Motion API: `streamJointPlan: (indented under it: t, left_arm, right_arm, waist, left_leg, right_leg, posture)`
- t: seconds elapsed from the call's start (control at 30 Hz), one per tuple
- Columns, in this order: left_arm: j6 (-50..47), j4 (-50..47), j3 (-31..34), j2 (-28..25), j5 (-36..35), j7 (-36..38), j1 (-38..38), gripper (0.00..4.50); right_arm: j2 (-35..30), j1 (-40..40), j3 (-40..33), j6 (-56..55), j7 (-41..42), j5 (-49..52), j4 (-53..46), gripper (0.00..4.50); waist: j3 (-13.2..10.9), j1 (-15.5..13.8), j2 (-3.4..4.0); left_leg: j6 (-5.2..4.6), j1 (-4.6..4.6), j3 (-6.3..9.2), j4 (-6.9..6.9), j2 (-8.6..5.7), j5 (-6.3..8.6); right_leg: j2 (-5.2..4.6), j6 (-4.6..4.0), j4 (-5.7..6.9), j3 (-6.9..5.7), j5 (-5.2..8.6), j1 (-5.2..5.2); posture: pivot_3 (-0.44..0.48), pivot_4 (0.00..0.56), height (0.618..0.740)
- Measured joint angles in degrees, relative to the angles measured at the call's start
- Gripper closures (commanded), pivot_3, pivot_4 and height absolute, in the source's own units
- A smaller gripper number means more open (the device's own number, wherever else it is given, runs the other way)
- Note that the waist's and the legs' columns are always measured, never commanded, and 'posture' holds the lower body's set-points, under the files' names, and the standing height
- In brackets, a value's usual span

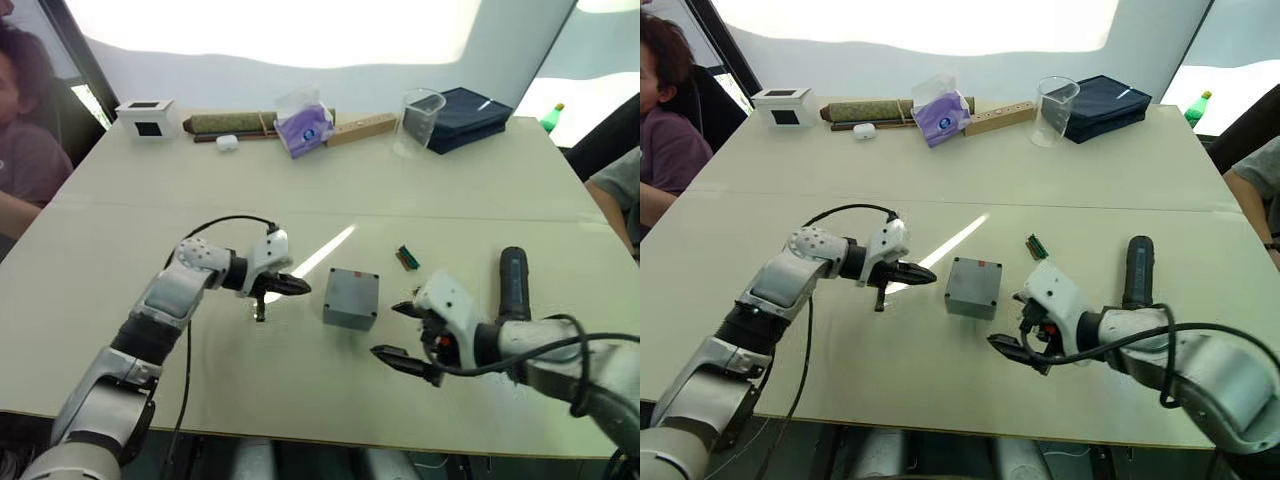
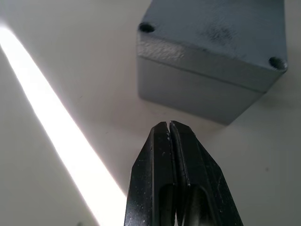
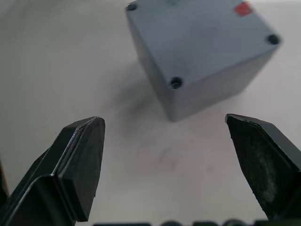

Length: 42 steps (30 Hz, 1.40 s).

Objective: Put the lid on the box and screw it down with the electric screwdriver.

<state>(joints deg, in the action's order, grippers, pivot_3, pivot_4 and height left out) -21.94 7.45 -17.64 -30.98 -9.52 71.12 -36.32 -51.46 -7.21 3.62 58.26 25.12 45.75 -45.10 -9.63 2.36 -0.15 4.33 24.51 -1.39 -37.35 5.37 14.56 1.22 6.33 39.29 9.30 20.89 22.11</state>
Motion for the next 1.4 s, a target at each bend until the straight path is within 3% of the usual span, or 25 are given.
streamJointPlan:
  t: [0.27, 0.57, 0.7, 0.8, 0.9, 1.03, 1.17, 1.4]
  left_arm:
    - [-0.11, 0.41, -1.01, 2.39, 0.43, -0.5, -0.42, 4.5]
    - [13.29, 21.16, -1.97, 8.88, 5.4, -0.69, -11.4, 4.5]
    - [18.29, 28.37, -1.91, 9.51, 7.16, -0.82, -14.51, 4.5]
    - [20.72, 30.03, -1.92, 7.25, 8.27, 0.0, -14.51, 4.5]
    - [18.56, 24.83, -1.54, 1.36, 7.59, 4.11, -9.79, 4.5]
    - [9.68, 9.42, -1.4, -3.25, 3.5, 9.66, -1.11, 4.5]
    - [2.77, -0.6, -1.68, -3.45, 1.77, 8.95, 4.17, 4.5]
    - [0.36, -3.7, -1.95, 1.77, 1.65, 2.47, 5.09, 4.5]
  right_arm:
    - [3.11, -0.1, 2.34, -0.72, 0.49, -3.42, 0.41, 0.03]
    - [7.13, -2.29, 4.98, 2.08, -2.54, -6.4, 0.42, 0.03]
    - [5.17, -2.19, 1.3, 3.79, -2.54, -5.64, -3.45, 0.03]
    - [-0.95, -0.65, 0.04, 3.83, -0.88, -7.39, -4.17, 0.03]
    - [-1.31, -0.01, -1.47, 1.92, 0.58, -9.19, -2.1, 0.03]
    - [0.74, -2.86, 0.3, -3.49, 3.09, -12.43, 4.85, 0.03]
    - [1.49, -6.94, 4.54, -8.44, 7.49, -16.31, 11.49, 0.03]
    - [1.91, -8.64, 9.31, -11.28, 14.13, -18.53, 13.88, 0.03]
  waist:
    - [0.01, 0.01, -0.01]
    - [0.0, -0.29, -0.08]
    - [0.0, 0.15, -0.09]
    - [0.0, 0.24, -0.1]
    - [0.01, 0.74, -0.12]
    - [0.02, 0.41, -0.14]
    - [0.01, -0.21, -0.16]
    - [0.02, -0.22, -0.17]
  left_leg:
    - [0.06, -0.05, 0.03, 0.01, 0.0, -0.03]
    - [0.03, -0.03, 0.09, -0.03, -0.04, -0.02]
    - [0.02, -0.03, 0.1, 0.02, -0.04, -0.01]
    - [0.02, -0.03, 0.1, 0.06, -0.03, -0.01]
    - [0.06, -0.08, 0.09, 0.12, 0.0, -0.04]
    - [0.1, -0.1, 0.08, 0.01, 0.02, -0.06]
    - [0.04, -0.09, 0.1, -0.1, 0.0, -0.03]
    - [0.03, -0.1, 0.14, -0.11, 0.0, -0.02]
  right_leg:
    - [0.02, 0.0, 0.03, -0.02, 0.0, -0.03]
    - [0.02, 0.0, 0.04, -0.07, 0.0, -0.04]
    - [0.02, 0.0, 0.04, -0.06, 0.0, -0.02]
    - [0.04, 0.0, 0.06, -0.05, 0.0, 0.01]
    - [0.08, -0.01, 0.13, -0.02, 0.0, 0.02]
    - [0.03, -0.01, 0.14, -0.04, 0.0, -0.05]
    - [-0.02, -0.01, 0.14, -0.12, 0.0, -0.13]
    - [0.0, -0.01, 0.14, -0.14, 0.0, -0.13]
  posture:
    - [0.0, 0.15, 0.739]
    - [0.0, 0.15, 0.739]
    - [0.0, 0.15, 0.739]
    - [0.0, 0.15, 0.739]
    - [0.0, 0.15, 0.739]
    - [0.0, 0.15, 0.739]
    - [0.0, 0.15, 0.739]
    - [0.0, 0.15, 0.739]
